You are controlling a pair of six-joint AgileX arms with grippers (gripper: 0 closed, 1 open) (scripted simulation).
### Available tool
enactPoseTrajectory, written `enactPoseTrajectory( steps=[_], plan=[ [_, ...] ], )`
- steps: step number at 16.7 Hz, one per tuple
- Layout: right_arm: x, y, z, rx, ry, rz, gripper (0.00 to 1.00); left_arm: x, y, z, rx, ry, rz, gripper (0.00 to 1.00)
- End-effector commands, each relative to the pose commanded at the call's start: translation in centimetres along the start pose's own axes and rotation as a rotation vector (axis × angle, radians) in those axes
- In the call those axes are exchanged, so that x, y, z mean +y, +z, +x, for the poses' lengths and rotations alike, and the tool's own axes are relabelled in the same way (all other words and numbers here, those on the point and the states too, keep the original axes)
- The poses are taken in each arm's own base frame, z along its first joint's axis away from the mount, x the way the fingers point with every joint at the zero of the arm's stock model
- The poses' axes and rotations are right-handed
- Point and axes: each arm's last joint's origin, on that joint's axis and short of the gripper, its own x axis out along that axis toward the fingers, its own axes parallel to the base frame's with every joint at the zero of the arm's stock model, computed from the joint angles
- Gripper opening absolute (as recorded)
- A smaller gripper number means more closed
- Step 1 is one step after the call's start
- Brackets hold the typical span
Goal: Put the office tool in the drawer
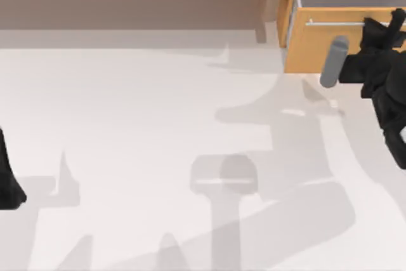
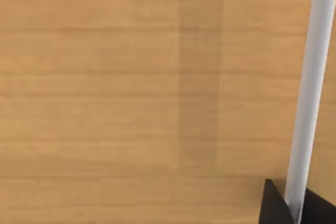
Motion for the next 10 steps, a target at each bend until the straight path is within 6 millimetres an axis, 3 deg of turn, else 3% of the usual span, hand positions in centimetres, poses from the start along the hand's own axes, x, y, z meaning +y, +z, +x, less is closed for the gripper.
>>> enactPoseTrajectory(
  steps=[6, 10],
  plan=[
    [0.2, 0.1, 0.5, -0.003, 0.013, -0.003, 0.0, 0.0, 0.0, 0.0, 0.0, 0.0, 0.0, 1.0],
    [-0.2, 0.3, 3.7, -0.007, -0.009, 0.003, 0.0, 0.0, 0.0, 0.0, 0.0, 0.0, 0.0, 1.0]
  ],
)
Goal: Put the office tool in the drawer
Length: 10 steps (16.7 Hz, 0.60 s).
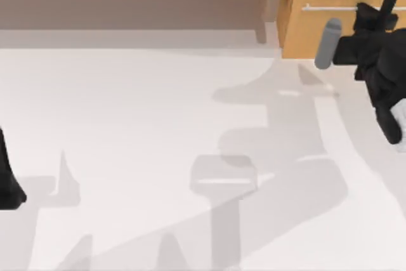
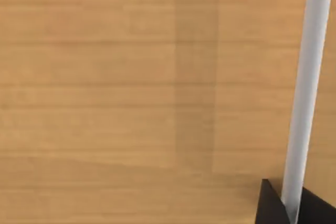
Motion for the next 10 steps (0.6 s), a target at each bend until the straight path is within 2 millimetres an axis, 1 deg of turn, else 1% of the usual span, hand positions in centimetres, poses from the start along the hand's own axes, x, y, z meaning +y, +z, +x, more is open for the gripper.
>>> enactPoseTrajectory(
  steps=[1, 3, 5, 8, 10],
  plan=[
    [-0.3, 0.0, 1.0, 0.001, -0.011, 0.003, 0.0, 0.0, 0.0, 0.0, 0.0, 0.0, 0.0, 1.0],
    [-0.1, -0.1, 2.3, 0.003, 0.003, 0.0, 0.0, 0.0, 0.0, 0.0, 0.0, 0.0, 0.0, 1.0],
    [0.1, -0.3, 2.7, 0.004, 0.012, 0.0, 0.0, 0.0, 0.0, 0.0, 0.0, 0.0, 0.0, 1.0],
    [0.1, -0.3, 2.7, 0.004, 0.012, 0.0, 0.0, 0.0, 0.0, 0.0, 0.0, 0.0, 0.0, 1.0],
    [0.1, -0.3, 2.7, 0.004, 0.012, 0.0, 0.15, 0.0, 0.0, 0.0, 0.0, 0.0, 0.0, 1.0]
  ],
)
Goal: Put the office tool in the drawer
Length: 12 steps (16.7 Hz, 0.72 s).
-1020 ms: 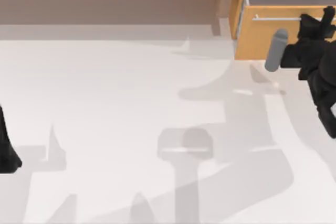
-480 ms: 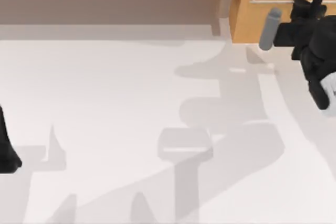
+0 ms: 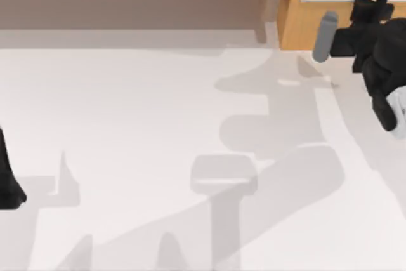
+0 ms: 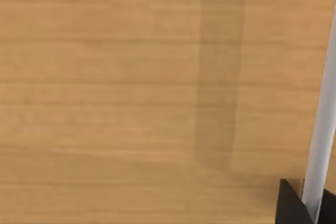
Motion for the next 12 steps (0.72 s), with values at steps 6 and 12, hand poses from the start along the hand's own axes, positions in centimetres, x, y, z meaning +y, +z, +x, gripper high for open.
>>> enactPoseTrajectory(
  steps=[6, 12],
  plan=[
    [0.0, 0.0, 0.0, 0.0, 0.0, 0.0, 0.6, 0.0, 0.0, 0.0, 0.0, 0.0, 0.0, 1.0],
    [0.0, 0.0, 0.0, 0.0, 0.0, 0.0, 1.0, 0.0, 0.0, 0.0, 0.0, 0.0, 0.0, 1.0]
  ],
)
